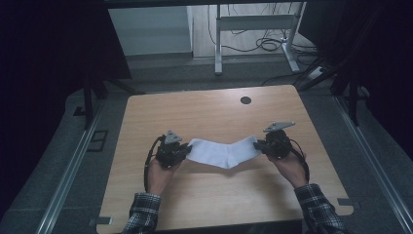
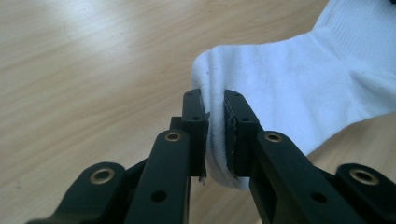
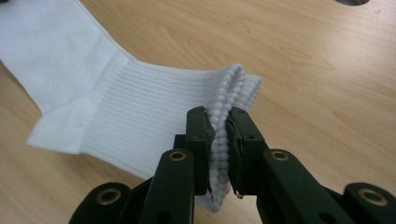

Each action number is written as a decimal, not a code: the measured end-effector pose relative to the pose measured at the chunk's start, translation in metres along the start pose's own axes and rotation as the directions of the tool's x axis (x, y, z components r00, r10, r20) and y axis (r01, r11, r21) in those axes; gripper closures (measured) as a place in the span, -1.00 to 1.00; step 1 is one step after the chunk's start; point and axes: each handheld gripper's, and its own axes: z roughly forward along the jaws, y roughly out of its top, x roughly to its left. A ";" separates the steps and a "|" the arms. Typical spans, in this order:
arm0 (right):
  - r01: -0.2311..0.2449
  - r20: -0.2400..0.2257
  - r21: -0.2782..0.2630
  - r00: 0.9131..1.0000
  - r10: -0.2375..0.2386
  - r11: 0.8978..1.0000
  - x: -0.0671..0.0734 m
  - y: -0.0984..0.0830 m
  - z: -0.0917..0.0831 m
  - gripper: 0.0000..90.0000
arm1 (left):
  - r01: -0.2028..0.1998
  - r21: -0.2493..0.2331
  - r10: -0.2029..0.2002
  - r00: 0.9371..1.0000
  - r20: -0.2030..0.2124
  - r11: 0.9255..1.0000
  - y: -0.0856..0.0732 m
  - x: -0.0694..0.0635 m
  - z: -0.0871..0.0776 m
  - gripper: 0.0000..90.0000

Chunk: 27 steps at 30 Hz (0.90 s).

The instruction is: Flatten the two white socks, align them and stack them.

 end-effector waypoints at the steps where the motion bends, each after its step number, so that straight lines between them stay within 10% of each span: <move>1: -0.001 0.004 0.000 1.000 0.001 1.000 -0.001 0.002 0.002 0.75 | -0.003 0.001 0.003 1.000 -0.008 1.000 0.001 0.001 0.002 0.79; 22: -0.048 0.069 0.052 0.997 0.044 0.998 -0.019 -0.011 0.058 0.68 | -0.019 0.123 0.037 0.989 -0.144 0.992 -0.007 0.006 0.059 0.74; 27: -0.070 0.062 0.043 0.996 0.067 0.997 -0.022 -0.016 0.059 0.58 | -0.005 0.112 0.023 0.987 -0.158 0.994 -0.010 0.006 0.062 0.42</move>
